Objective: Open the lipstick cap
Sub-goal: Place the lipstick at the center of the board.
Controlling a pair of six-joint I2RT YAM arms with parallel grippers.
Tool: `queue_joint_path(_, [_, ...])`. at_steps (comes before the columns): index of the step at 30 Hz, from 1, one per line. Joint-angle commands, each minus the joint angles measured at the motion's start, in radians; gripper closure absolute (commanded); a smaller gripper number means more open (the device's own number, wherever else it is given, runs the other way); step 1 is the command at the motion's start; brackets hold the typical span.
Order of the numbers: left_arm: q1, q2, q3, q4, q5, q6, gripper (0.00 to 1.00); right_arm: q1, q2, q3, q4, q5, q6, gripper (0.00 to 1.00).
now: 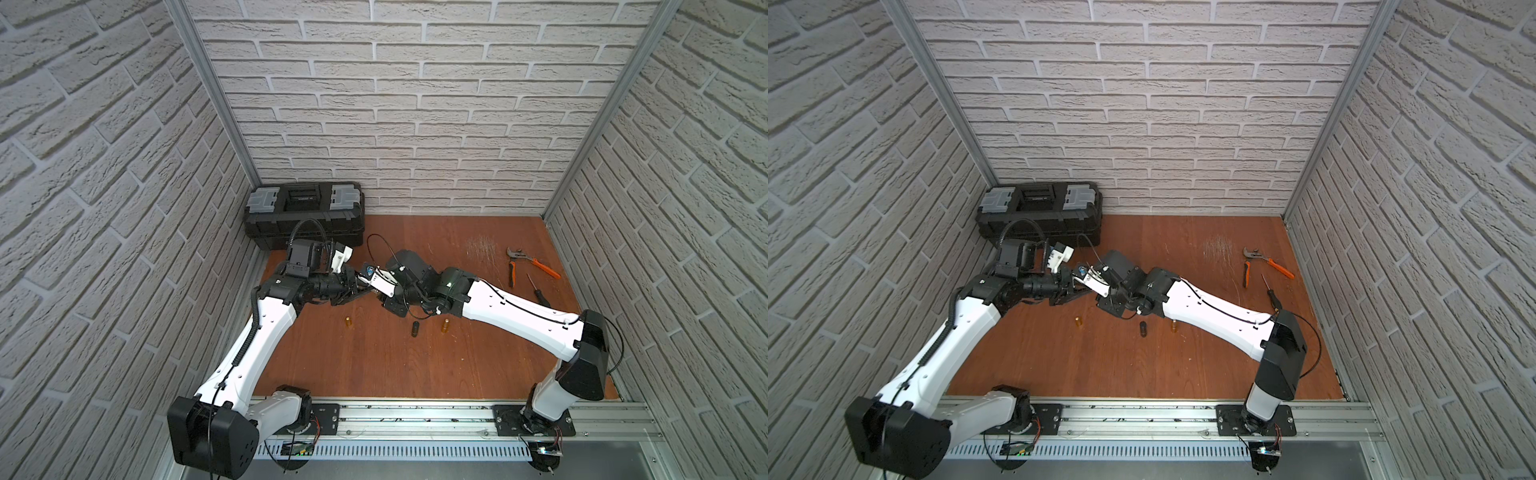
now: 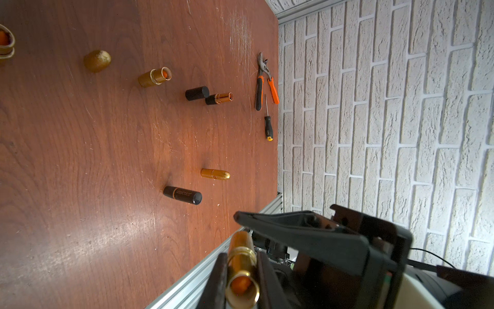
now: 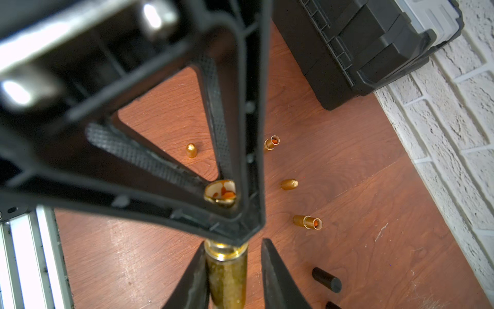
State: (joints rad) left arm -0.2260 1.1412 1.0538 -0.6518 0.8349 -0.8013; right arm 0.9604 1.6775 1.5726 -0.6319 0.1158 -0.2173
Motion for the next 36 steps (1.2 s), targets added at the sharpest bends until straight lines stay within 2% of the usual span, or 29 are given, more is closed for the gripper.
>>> queue_joint_path(1, [0.031,0.019,0.068,-0.069,-0.034,0.05,0.84,0.007,-0.056,0.016,0.013,0.047,0.003,0.65])
queue_joint_path(3, [0.033,0.045,0.113,-0.144,-0.099,0.103,0.84,0.005,-0.076,0.005,0.002,0.071,-0.003,0.64])
queue_joint_path(7, [0.034,0.091,0.122,-0.139,-0.153,0.111,0.84,0.005,-0.138,-0.055,0.009,0.113,-0.003,0.63])
queue_joint_path(10, [0.012,0.114,0.127,-0.153,-0.278,0.124,0.84,0.003,-0.188,-0.094,0.015,0.156,0.008,0.63])
queue_joint_path(14, [-0.08,0.154,0.12,-0.163,-0.53,0.168,0.83,0.002,-0.249,-0.123,0.018,0.189,0.022,0.62])
queue_joint_path(23, [-0.291,0.304,0.07,-0.085,-0.796,0.212,0.83,0.001,-0.291,-0.144,-0.018,0.237,0.037,0.61])
queue_joint_path(27, [-0.344,0.361,0.058,-0.047,-0.861,0.212,0.83,0.002,-0.281,-0.149,-0.028,0.246,0.048,0.61])
queue_joint_path(36, [-0.366,0.386,0.002,0.017,-0.923,0.215,0.83,0.001,-0.27,-0.158,-0.037,0.254,0.042,0.61])
